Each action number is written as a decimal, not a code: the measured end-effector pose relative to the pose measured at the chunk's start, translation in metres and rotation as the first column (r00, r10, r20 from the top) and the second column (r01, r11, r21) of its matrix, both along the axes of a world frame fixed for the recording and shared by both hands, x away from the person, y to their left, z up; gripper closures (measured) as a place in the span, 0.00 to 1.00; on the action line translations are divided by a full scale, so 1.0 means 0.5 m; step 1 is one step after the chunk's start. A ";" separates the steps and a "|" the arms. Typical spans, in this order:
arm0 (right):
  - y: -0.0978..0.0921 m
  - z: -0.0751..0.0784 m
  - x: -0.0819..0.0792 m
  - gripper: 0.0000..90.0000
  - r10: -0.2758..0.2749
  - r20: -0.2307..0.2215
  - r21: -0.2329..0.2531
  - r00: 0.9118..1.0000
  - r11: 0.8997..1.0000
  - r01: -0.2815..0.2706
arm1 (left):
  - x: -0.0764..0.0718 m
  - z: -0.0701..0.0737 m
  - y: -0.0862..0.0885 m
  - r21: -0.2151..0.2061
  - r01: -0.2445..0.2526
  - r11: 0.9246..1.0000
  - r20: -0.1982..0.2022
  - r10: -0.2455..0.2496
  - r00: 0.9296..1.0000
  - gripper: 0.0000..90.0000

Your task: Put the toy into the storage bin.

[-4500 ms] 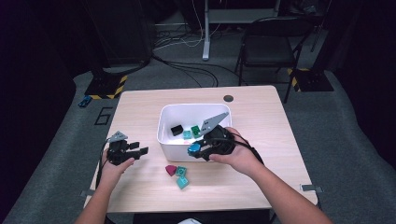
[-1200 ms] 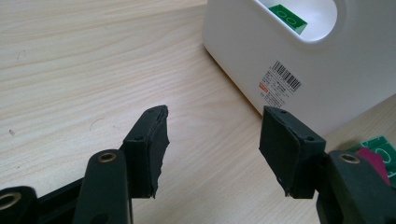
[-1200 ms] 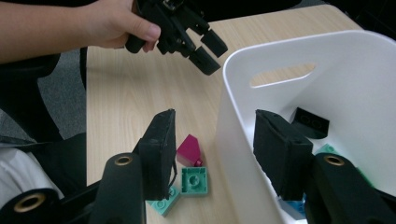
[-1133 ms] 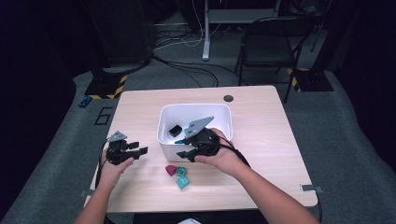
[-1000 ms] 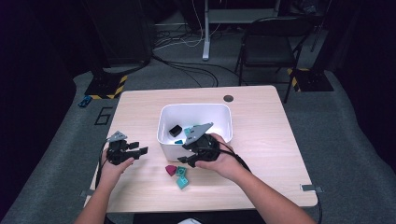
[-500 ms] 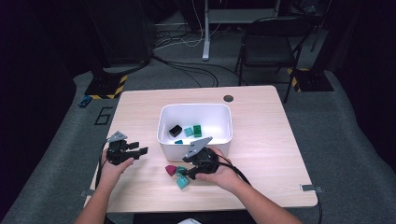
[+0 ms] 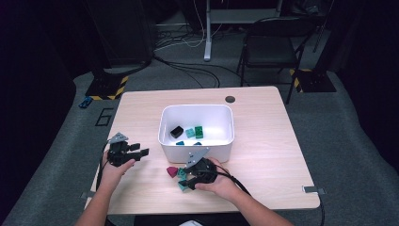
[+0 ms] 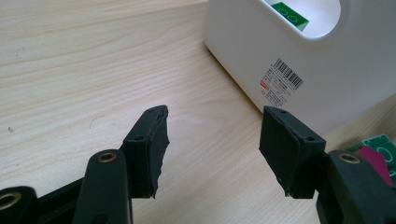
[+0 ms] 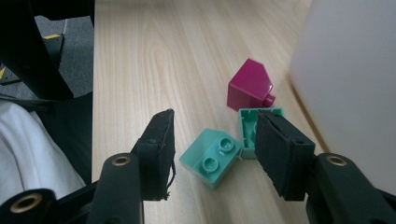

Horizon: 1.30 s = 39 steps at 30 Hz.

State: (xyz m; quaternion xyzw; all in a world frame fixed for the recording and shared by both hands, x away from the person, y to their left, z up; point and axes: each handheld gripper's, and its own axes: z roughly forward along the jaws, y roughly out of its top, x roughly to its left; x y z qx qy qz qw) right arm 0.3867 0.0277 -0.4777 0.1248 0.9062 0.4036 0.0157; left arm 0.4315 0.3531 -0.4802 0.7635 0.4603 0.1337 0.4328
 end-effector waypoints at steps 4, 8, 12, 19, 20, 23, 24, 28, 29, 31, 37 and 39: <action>0.005 -0.018 -0.005 0.51 0.006 0.008 -0.017 1.000 1.000 -0.006 | 0.000 -0.002 -0.002 -0.003 -0.005 1.000 0.008 0.005 1.000 0.46; 0.009 -0.028 -0.007 0.51 0.006 0.009 -0.020 1.000 1.000 -0.006 | 0.000 -0.001 -0.002 -0.003 -0.004 1.000 0.007 0.004 1.000 0.46; 0.013 -0.030 -0.005 0.50 0.004 0.014 -0.008 1.000 1.000 -0.004 | 0.000 -0.001 -0.002 0.000 -0.001 1.000 0.003 0.001 1.000 0.46; 0.030 -0.037 -0.004 0.49 0.024 0.011 -0.005 1.000 1.000 -0.024 | 0.000 0.000 0.000 0.000 0.001 1.000 -0.001 -0.001 1.000 0.46; 0.033 -0.038 -0.004 0.49 0.028 0.018 -0.007 0.999 1.000 -0.028 | 0.000 0.000 0.000 0.000 0.001 1.000 0.000 -0.001 1.000 0.46; 0.035 -0.040 -0.005 0.49 0.033 0.018 -0.014 0.999 0.999 -0.032 | -0.001 0.000 0.001 -0.001 0.000 1.000 0.001 0.000 1.000 0.46; 0.034 -0.040 -0.005 0.49 0.036 0.020 -0.015 0.999 0.999 -0.035 | -0.001 0.000 0.001 -0.003 -0.002 1.000 0.002 0.002 1.000 0.46; 0.026 -0.035 -0.013 0.49 0.036 0.015 -0.018 0.999 0.999 -0.036 | -0.001 0.001 0.002 -0.005 -0.004 1.000 0.001 0.004 1.000 0.46; 0.023 -0.035 -0.015 0.49 0.039 0.015 -0.018 0.999 0.999 -0.039 | -0.001 0.001 0.001 -0.007 -0.006 1.000 0.005 0.006 1.000 0.46; 0.018 -0.035 -0.020 0.50 0.042 0.016 -0.022 0.999 0.999 -0.042 | -0.002 0.001 0.001 -0.005 -0.005 1.000 0.006 0.005 1.000 0.46; 0.009 -0.047 -0.027 0.50 0.033 0.013 -0.045 0.999 0.998 -0.033 | -0.002 0.001 -0.002 0.001 0.000 1.000 0.003 0.000 1.000 0.46; 0.007 -0.051 -0.029 0.51 0.034 0.018 -0.050 0.999 0.998 -0.034 | -0.001 -0.001 -0.004 -0.002 -0.006 1.000 0.010 0.006 1.000 0.46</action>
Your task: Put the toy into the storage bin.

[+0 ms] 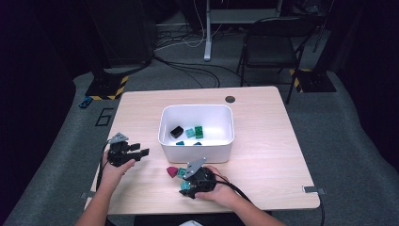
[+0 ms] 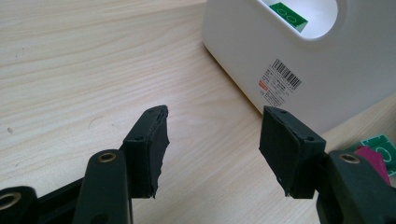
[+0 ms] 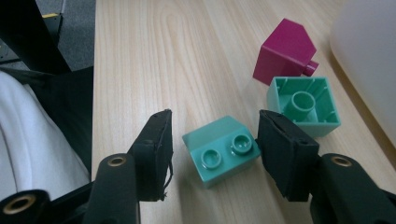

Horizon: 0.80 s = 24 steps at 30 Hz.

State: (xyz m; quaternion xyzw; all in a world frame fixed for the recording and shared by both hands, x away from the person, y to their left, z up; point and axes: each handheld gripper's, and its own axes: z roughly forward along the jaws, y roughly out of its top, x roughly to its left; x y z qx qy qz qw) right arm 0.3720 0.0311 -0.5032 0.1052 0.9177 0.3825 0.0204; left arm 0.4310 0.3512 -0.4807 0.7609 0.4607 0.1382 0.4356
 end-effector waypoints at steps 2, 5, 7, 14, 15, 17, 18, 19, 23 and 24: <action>-0.002 -0.004 -0.002 0.52 -0.002 0.001 -0.005 1.000 1.000 0.002 | 0.001 0.000 0.000 0.001 0.003 1.000 -0.003 -0.003 1.000 0.46; -0.005 -0.011 -0.003 0.53 -0.009 -0.014 -0.013 1.000 1.000 0.009 | 0.001 0.000 0.001 0.000 0.002 1.000 -0.003 -0.002 1.000 0.46; -0.006 -0.014 -0.004 0.57 -0.004 -0.010 -0.020 1.000 1.000 0.004 | 0.001 0.000 0.001 0.000 0.002 1.000 -0.003 -0.002 1.000 0.46; -0.007 -0.013 -0.007 0.64 0.004 -0.009 -0.031 1.000 1.000 -0.004 | 0.001 0.001 0.001 0.005 0.007 1.000 -0.009 -0.007 1.000 0.46; -0.008 -0.012 -0.007 0.64 0.003 -0.012 -0.031 1.000 0.999 -0.004 | 0.001 0.001 0.001 0.005 0.007 1.000 -0.010 -0.007 1.000 0.46; -0.008 -0.009 -0.007 0.64 0.009 -0.007 -0.028 1.000 1.000 -0.009 | 0.001 0.000 0.001 0.004 0.007 1.000 -0.009 -0.007 1.000 0.46; -0.008 -0.007 -0.006 0.64 0.011 -0.006 -0.027 1.000 1.000 -0.011 | 0.001 0.000 0.001 0.004 0.007 1.000 -0.009 -0.007 1.000 0.46; -0.008 -0.005 -0.006 0.64 0.009 -0.006 -0.027 1.000 1.000 -0.009 | 0.001 0.000 0.001 0.004 0.007 1.000 -0.010 -0.007 1.000 0.46; -0.010 0.010 -0.005 0.64 0.011 -0.007 -0.025 1.000 1.000 -0.011 | 0.001 0.000 0.001 0.005 0.007 1.000 -0.009 -0.007 1.000 0.46; -0.010 0.015 -0.004 0.64 0.011 -0.003 -0.023 1.000 1.000 -0.011 | 0.001 0.000 0.001 0.005 0.007 1.000 -0.009 -0.007 1.000 0.46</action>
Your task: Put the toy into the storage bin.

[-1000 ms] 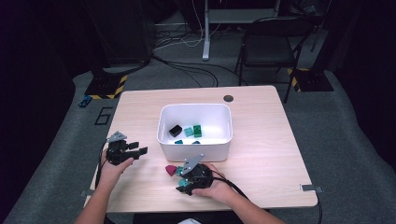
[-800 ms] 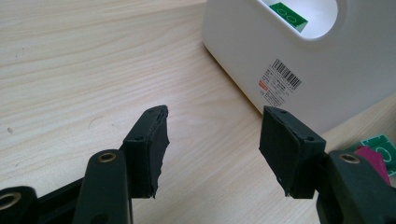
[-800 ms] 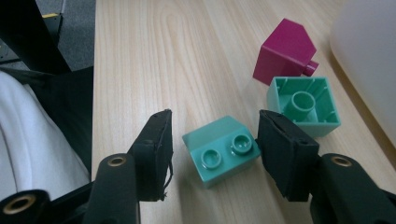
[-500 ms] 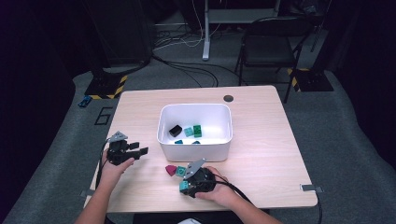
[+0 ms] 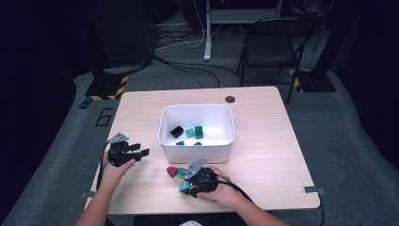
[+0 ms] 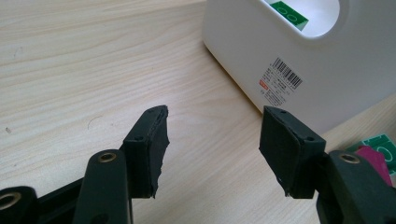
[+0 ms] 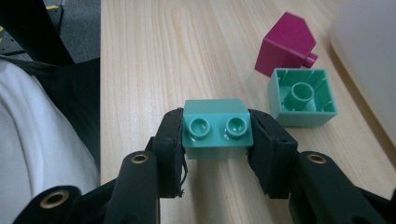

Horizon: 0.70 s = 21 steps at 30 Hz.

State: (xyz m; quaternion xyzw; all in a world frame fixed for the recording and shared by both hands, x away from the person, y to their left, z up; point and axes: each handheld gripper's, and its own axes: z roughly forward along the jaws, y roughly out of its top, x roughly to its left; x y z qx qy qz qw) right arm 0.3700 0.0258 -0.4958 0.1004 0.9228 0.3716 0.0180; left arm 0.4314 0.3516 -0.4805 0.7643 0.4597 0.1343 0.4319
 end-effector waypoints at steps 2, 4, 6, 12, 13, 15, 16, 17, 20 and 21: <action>-0.001 0.010 0.000 0.64 -0.001 -0.001 0.005 1.000 1.000 0.001 | 0.000 0.000 0.000 0.000 0.000 1.000 0.000 0.000 1.000 0.46; -0.003 0.020 0.002 0.64 -0.001 -0.004 0.009 1.000 1.000 0.001 | 0.000 0.000 0.000 0.000 -0.001 1.000 0.000 0.001 1.000 0.46; -0.006 0.030 0.004 0.64 -0.003 -0.005 0.017 1.000 1.000 0.003 | 0.000 0.000 0.000 -0.001 0.000 1.000 0.000 0.000 1.000 0.46; -0.013 0.063 0.008 0.64 -0.019 -0.018 0.032 1.000 0.999 0.019 | 0.000 -0.001 0.000 -0.005 -0.005 1.000 0.005 0.005 1.000 0.46; -0.014 0.068 0.010 0.64 -0.015 -0.017 0.036 1.000 0.999 0.016 | 0.000 -0.001 0.000 -0.005 -0.004 1.000 0.006 0.004 1.000 0.46; -0.017 0.081 0.013 0.64 -0.018 -0.021 0.040 1.000 0.999 0.018 | 0.000 -0.001 0.001 -0.004 -0.003 1.000 0.004 0.003 1.000 0.46; -0.019 0.087 0.013 0.64 -0.025 -0.027 0.040 0.999 0.999 0.026 | 0.000 -0.001 0.001 -0.005 -0.005 1.000 0.006 0.005 1.000 0.46; -0.021 0.093 0.015 0.64 -0.021 -0.029 0.040 0.999 0.999 0.023 | 0.000 -0.001 0.001 -0.005 -0.004 1.000 0.005 0.004 1.000 0.46; -0.027 0.113 0.017 0.64 -0.030 -0.043 0.039 0.999 0.999 0.031 | 0.000 -0.001 0.001 -0.005 -0.004 1.000 0.005 0.004 1.000 0.46; -0.029 0.120 0.018 0.64 -0.032 -0.040 0.038 0.999 0.999 0.033 | 0.000 -0.001 0.001 -0.005 -0.006 1.000 0.007 0.006 1.000 0.46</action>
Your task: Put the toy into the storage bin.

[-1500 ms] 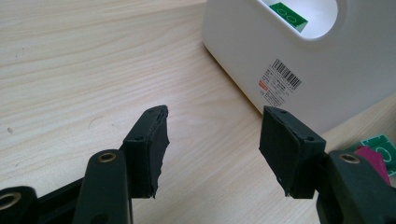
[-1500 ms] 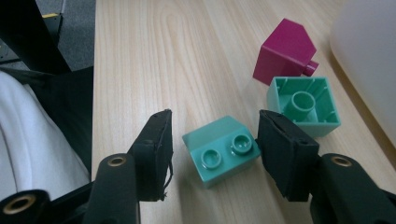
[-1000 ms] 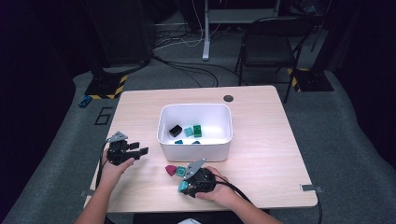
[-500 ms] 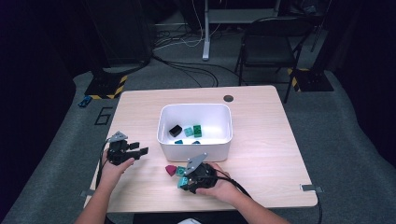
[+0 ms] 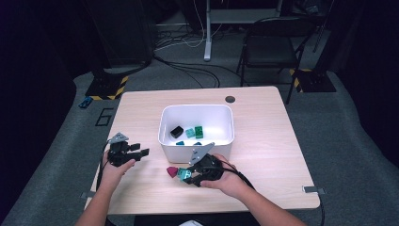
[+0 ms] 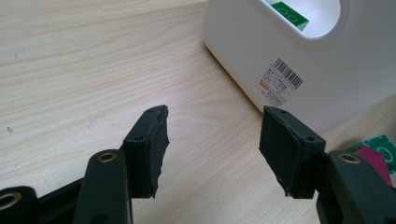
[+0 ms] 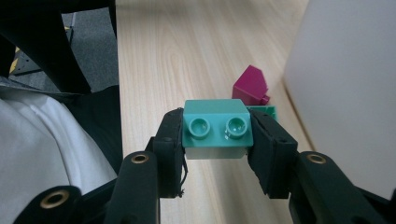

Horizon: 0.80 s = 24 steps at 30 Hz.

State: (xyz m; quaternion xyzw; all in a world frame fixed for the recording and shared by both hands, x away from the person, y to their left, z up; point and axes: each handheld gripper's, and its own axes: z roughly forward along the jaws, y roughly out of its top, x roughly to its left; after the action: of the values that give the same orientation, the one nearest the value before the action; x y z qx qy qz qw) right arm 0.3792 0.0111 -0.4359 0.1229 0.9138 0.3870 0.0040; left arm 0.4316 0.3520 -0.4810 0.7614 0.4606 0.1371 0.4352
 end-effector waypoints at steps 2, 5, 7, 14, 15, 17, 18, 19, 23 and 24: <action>-0.004 0.011 0.003 0.64 -0.001 0.010 0.002 1.000 1.000 0.001 | 0.000 0.000 0.000 0.001 0.001 1.000 -0.002 -0.001 1.000 0.46; -0.011 0.033 0.008 0.64 -0.014 0.013 0.007 1.000 1.000 0.014 | 0.000 0.000 0.000 0.000 0.001 1.000 -0.001 -0.001 1.000 0.46; -0.015 0.046 0.013 0.64 -0.016 0.023 0.013 1.000 1.000 0.015 | 0.000 0.000 0.000 0.000 -0.001 1.000 0.000 0.001 1.000 0.46; -0.025 0.094 0.028 0.64 -0.028 0.039 0.026 0.999 0.999 0.027 | 0.000 0.002 0.002 0.004 0.005 1.000 -0.007 -0.005 1.000 0.46; -0.026 0.101 0.031 0.64 -0.029 0.043 0.027 0.999 0.999 0.028 | 0.000 0.002 0.002 0.003 0.005 1.000 -0.007 -0.005 1.000 0.46; -0.028 0.114 0.036 0.64 -0.036 0.048 0.029 0.998 0.999 0.035 | 0.000 0.002 0.002 0.002 0.004 1.000 -0.007 -0.004 1.000 0.46; -0.029 0.120 0.040 0.64 -0.038 0.050 0.032 0.998 0.999 0.037 | 0.000 0.002 0.002 0.002 0.004 1.000 -0.007 -0.004 1.000 0.46; -0.029 0.125 0.044 0.64 -0.042 0.056 0.035 0.998 0.999 0.040 | -0.001 0.002 0.002 0.002 0.004 1.000 -0.008 -0.004 1.000 0.46; -0.030 0.143 0.061 0.64 -0.065 0.071 0.036 0.995 0.997 0.063 | 0.000 0.002 0.003 0.001 -0.001 1.000 -0.007 0.001 1.000 0.46; -0.029 0.146 0.066 0.64 -0.072 0.070 0.039 0.995 0.997 0.070 | 0.000 0.003 0.004 -0.002 -0.001 1.000 -0.005 0.001 1.000 0.46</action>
State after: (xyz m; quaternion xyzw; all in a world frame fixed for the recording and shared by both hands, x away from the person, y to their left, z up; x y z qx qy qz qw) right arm 0.4120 -0.0034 -0.3629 0.1414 0.9010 0.4074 0.0483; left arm 0.4315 0.3542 -0.4797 0.7612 0.4621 0.1350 0.4345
